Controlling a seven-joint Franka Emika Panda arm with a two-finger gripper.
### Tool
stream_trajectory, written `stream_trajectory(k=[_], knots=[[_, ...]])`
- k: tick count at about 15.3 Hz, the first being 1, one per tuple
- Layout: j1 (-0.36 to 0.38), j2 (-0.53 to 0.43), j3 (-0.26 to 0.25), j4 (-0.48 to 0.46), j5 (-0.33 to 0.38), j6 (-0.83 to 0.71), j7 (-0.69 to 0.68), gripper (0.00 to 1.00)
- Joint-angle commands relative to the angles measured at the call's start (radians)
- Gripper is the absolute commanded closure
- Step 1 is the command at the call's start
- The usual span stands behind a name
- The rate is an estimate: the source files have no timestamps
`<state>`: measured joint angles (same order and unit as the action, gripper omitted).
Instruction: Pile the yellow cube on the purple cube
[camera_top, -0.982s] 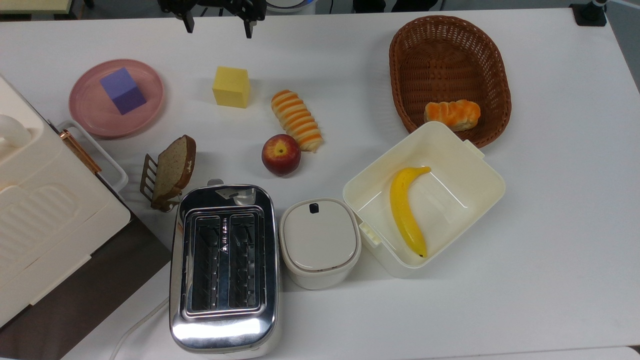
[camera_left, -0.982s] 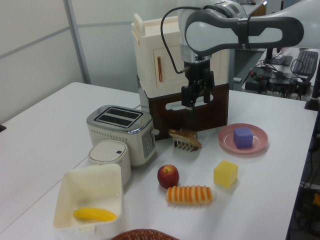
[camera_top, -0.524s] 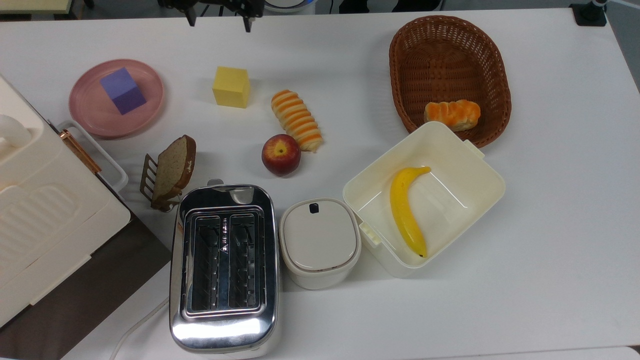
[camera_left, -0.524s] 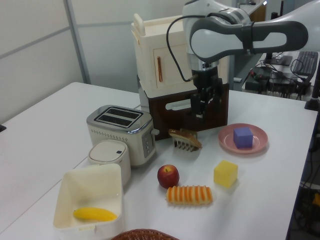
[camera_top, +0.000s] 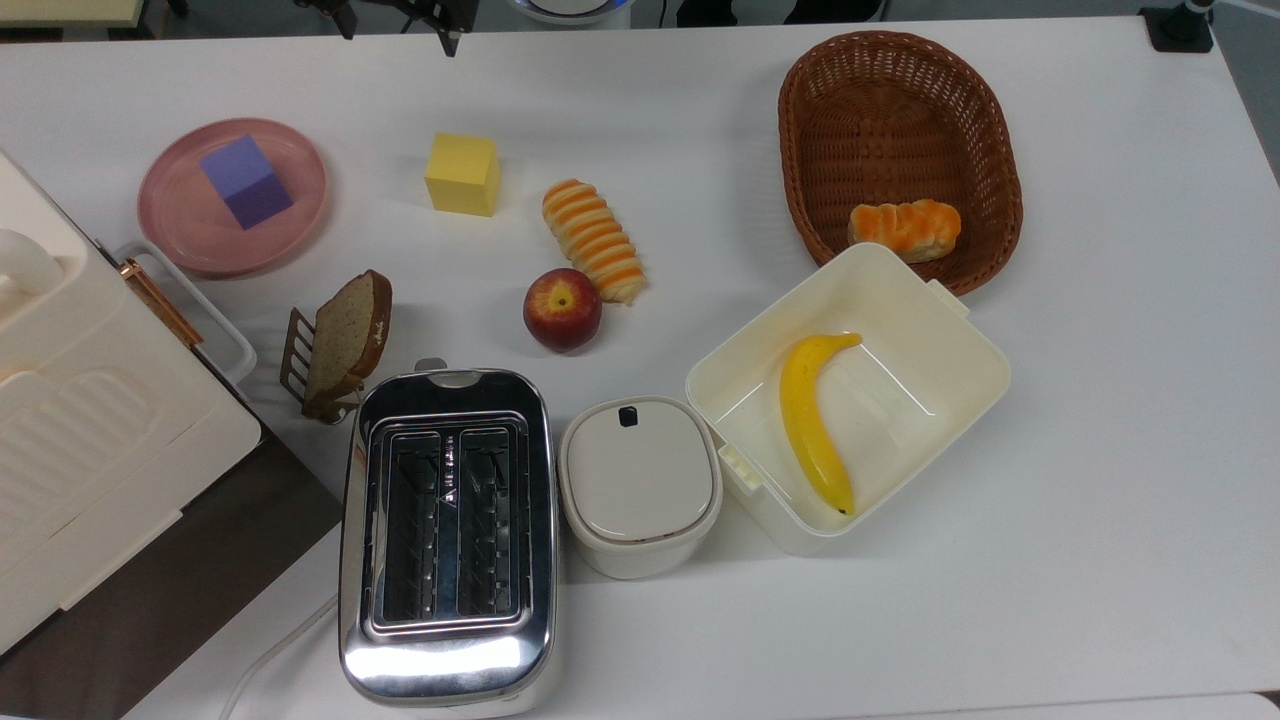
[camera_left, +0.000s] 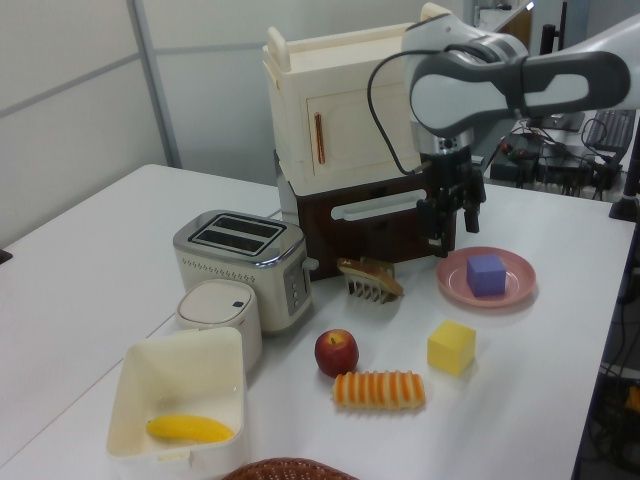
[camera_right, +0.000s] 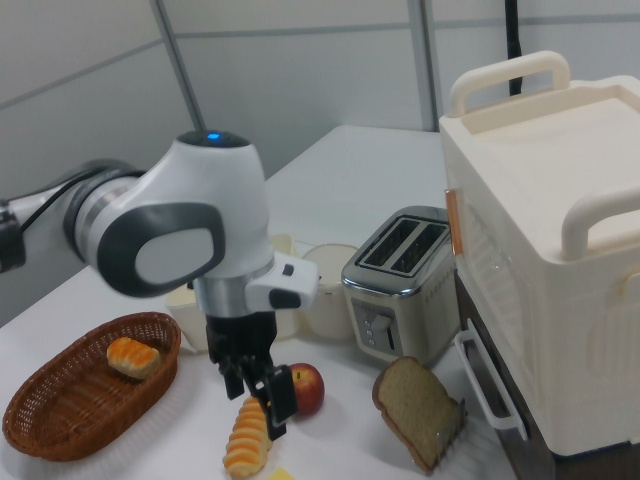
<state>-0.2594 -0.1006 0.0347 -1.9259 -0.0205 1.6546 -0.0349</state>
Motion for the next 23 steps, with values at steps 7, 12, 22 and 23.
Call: stream_trajectory(k=[7, 12, 22, 23], knots=[[0.019, -0.128, -0.033, -0.226, 0.005, 0.263, -0.026, 0.00], [0.037, -0.183, -0.055, -0.268, 0.005, 0.278, -0.042, 0.00], [0.143, -0.188, -0.098, -0.349, 0.005, 0.378, -0.028, 0.00], [0.146, -0.186, -0.098, -0.358, 0.005, 0.395, -0.029, 0.00]])
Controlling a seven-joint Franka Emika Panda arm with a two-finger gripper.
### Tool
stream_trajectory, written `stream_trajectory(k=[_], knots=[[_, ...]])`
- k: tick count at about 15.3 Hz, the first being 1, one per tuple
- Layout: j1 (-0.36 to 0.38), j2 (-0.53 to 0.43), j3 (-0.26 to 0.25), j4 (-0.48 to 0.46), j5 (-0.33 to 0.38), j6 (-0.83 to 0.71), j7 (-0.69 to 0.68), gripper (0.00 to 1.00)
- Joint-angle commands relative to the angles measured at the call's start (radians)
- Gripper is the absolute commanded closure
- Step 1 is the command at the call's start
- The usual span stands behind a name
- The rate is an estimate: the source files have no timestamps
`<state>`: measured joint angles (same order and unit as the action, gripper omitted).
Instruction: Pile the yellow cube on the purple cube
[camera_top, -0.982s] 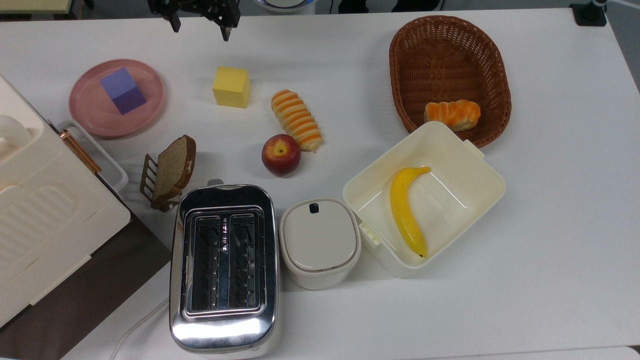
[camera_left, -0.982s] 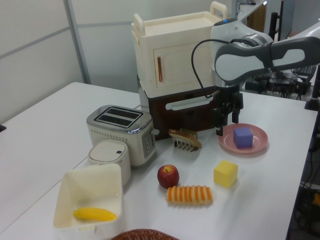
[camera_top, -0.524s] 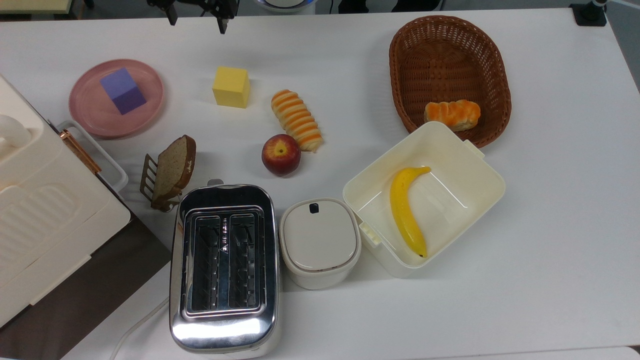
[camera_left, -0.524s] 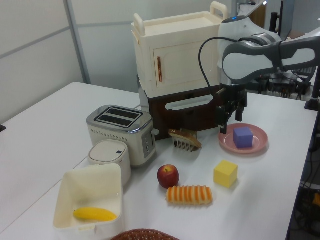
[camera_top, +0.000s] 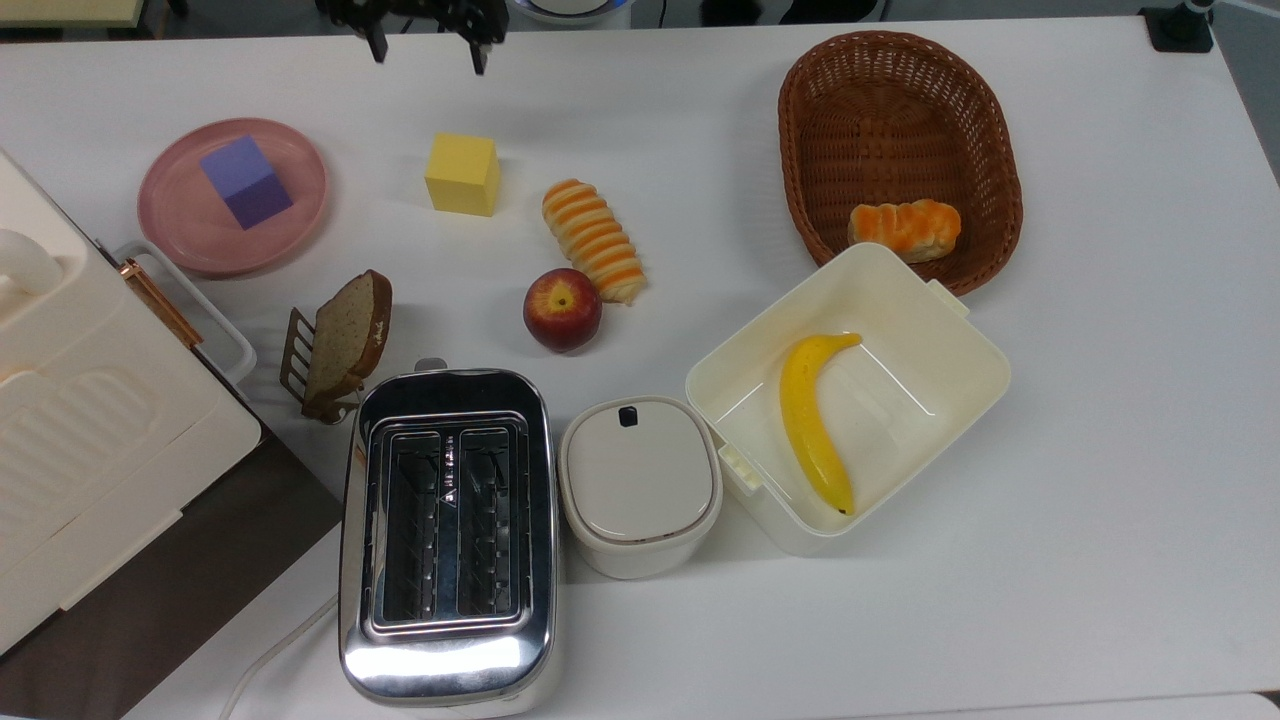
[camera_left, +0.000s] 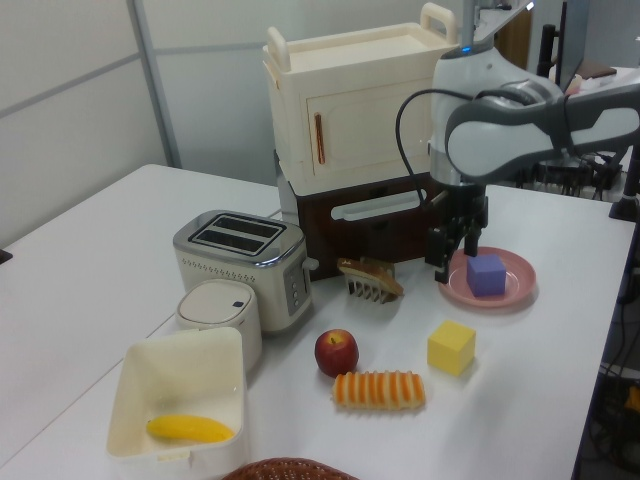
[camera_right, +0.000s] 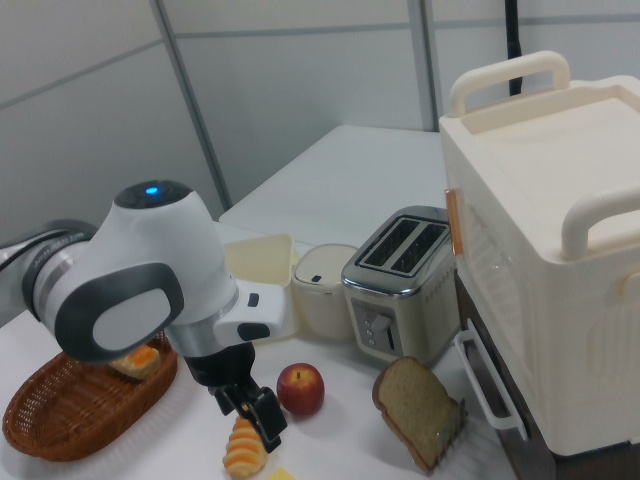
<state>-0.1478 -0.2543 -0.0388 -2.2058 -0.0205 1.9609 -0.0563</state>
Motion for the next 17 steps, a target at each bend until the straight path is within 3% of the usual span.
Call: stream_trajectory(k=[1, 6, 10, 17], knots=[[0.037, -0.030, -0.024, -0.081, 0.005, 0.099, -0.007, 0.00], [0.037, -0.042, -0.036, -0.123, 0.004, 0.107, -0.005, 0.00], [0.036, 0.021, -0.042, -0.118, -0.009, 0.108, 0.016, 0.00], [0.028, -0.002, -0.042, -0.152, -0.030, 0.168, 0.023, 0.00]])
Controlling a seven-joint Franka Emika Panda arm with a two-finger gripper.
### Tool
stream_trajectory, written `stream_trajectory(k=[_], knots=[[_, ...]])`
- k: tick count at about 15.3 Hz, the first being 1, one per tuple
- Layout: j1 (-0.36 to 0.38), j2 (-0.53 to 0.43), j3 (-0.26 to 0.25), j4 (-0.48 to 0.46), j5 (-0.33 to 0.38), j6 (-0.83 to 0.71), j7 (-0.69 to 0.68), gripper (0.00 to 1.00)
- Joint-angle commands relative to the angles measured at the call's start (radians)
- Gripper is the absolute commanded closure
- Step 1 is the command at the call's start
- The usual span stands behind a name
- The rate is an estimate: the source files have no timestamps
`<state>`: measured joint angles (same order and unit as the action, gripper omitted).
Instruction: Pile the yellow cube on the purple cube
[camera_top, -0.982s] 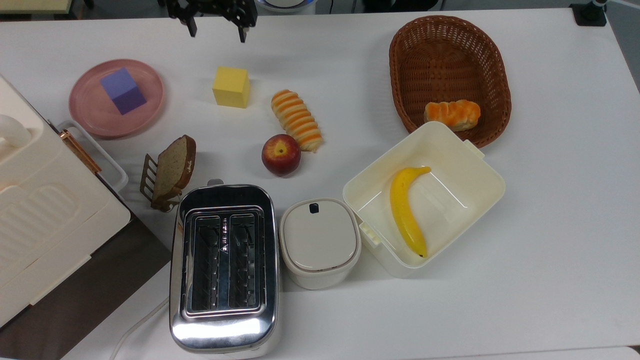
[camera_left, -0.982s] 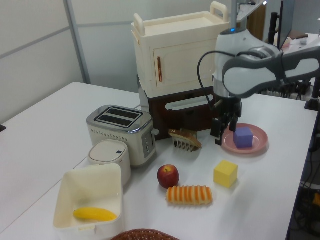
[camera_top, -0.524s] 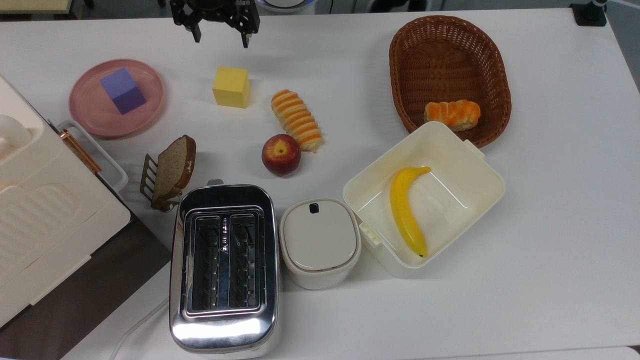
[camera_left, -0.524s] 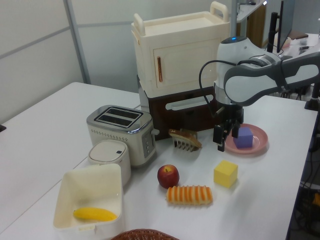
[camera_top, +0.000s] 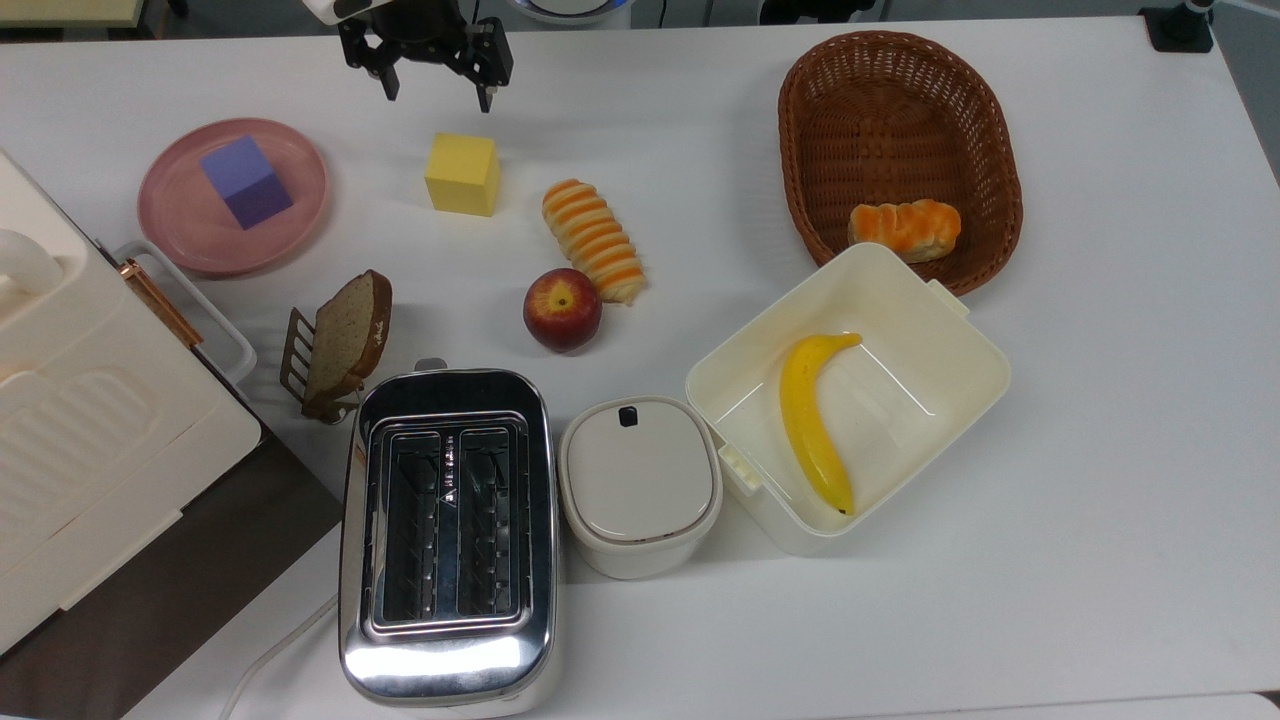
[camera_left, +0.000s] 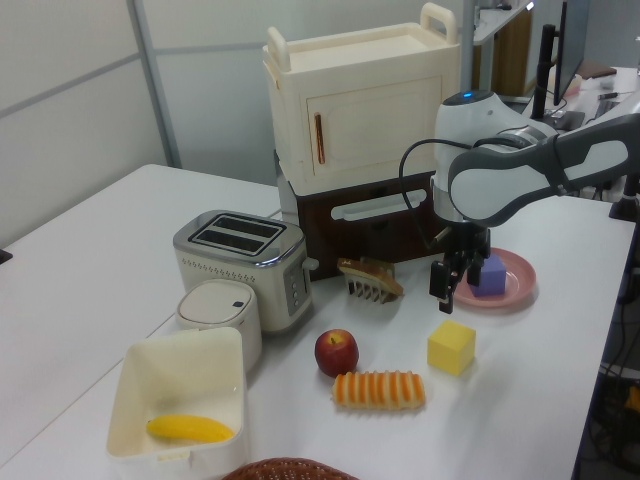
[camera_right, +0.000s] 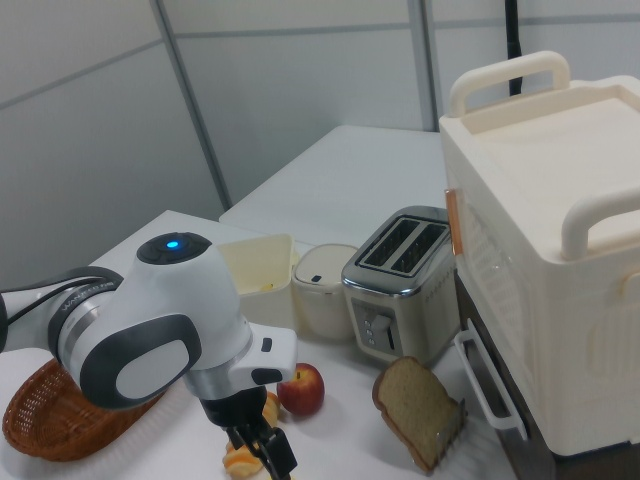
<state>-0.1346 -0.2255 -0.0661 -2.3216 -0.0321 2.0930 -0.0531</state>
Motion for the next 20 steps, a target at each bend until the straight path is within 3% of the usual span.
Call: stream_trajectory(k=[1, 5, 10, 14, 18, 20], knots=[[0.012, -0.028, -0.015, -0.032, -0.019, 0.035, 0.018, 0.00], [0.010, -0.032, -0.021, -0.025, -0.019, 0.018, 0.016, 0.00], [0.081, -0.086, -0.093, -0.024, -0.019, -0.027, 0.012, 0.00], [0.203, -0.107, -0.199, 0.027, -0.020, -0.100, 0.018, 0.00], [0.272, -0.109, -0.290, 0.030, -0.022, -0.100, 0.019, 0.00], [0.299, -0.094, -0.305, 0.028, -0.022, -0.100, 0.024, 0.00]])
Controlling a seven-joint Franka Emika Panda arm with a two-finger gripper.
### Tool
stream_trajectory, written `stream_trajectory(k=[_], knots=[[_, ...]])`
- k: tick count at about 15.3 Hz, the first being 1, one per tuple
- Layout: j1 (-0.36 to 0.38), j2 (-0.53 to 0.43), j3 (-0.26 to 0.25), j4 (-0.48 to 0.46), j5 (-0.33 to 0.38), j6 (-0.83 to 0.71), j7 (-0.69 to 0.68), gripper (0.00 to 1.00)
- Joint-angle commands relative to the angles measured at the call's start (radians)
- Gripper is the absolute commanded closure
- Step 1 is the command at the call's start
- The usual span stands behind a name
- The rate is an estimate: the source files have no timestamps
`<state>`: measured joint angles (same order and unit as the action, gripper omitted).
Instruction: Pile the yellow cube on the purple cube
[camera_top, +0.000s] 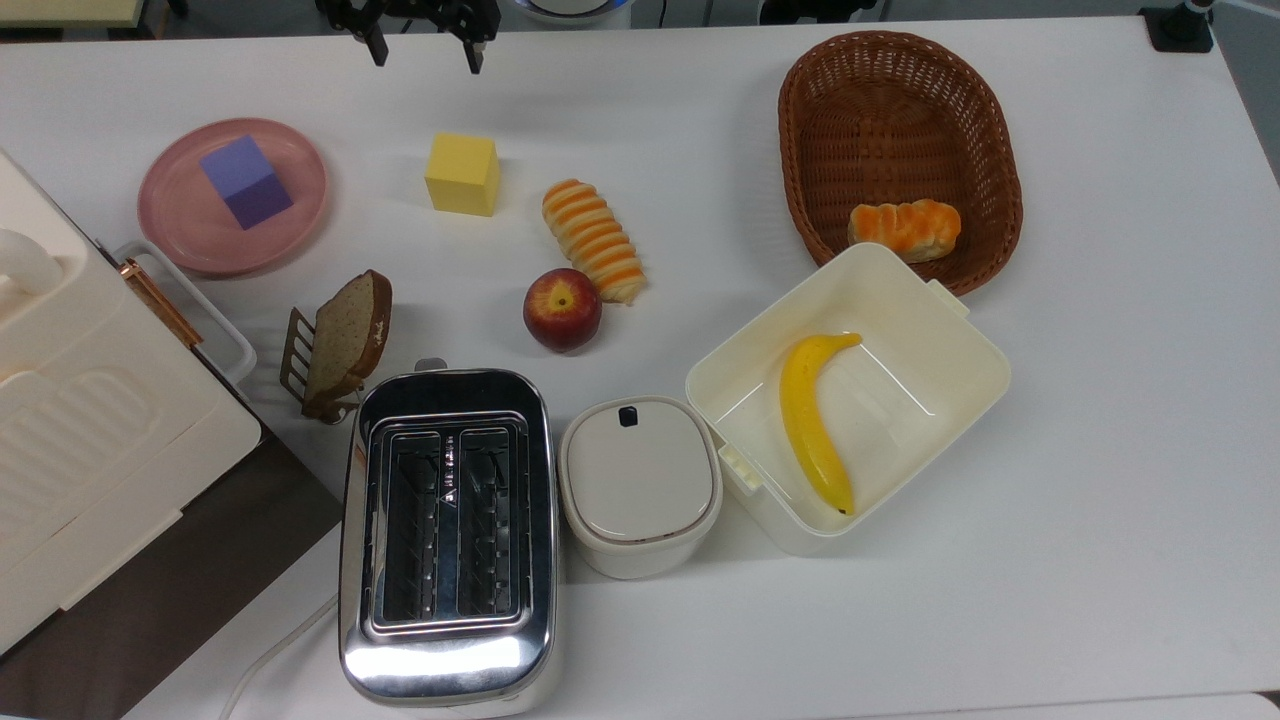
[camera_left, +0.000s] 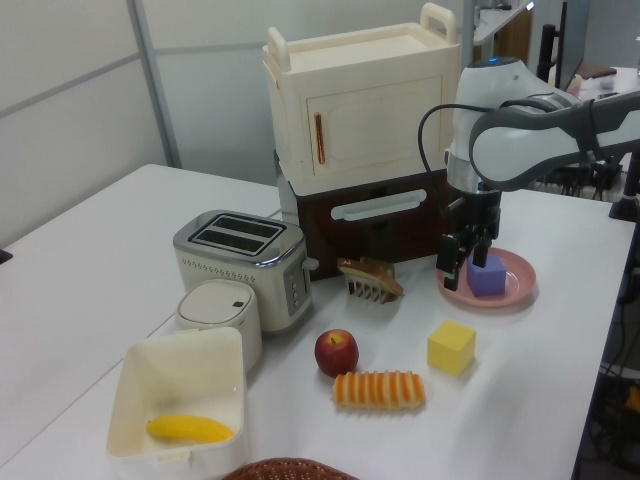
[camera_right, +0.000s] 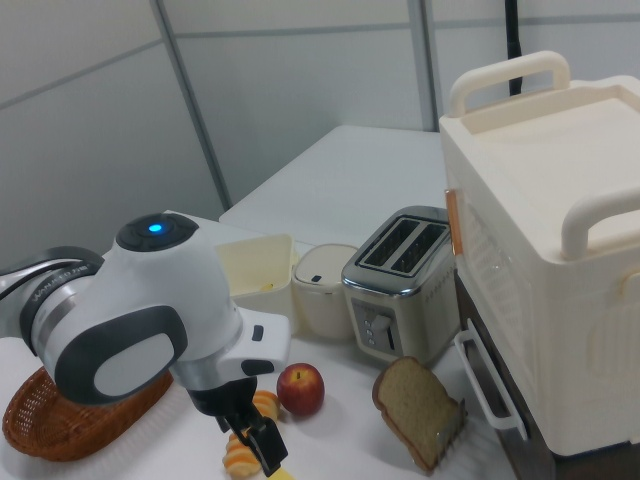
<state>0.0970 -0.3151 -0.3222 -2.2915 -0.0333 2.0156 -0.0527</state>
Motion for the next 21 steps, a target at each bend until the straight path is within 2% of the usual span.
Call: stream_trajectory(k=[1, 6, 11, 17, 19, 21], knots=[[0.067, 0.002, -0.049, -0.002, -0.023, -0.017, 0.027, 0.00], [0.072, 0.053, -0.049, -0.003, -0.025, -0.005, 0.043, 0.00], [0.078, 0.001, -0.051, -0.035, -0.048, 0.000, 0.043, 0.00], [0.075, 0.025, -0.061, -0.028, -0.051, -0.011, 0.051, 0.00], [0.056, 0.060, -0.058, 0.041, -0.045, -0.038, 0.056, 0.00], [0.059, 0.077, -0.058, 0.157, -0.039, -0.156, 0.059, 0.00]])
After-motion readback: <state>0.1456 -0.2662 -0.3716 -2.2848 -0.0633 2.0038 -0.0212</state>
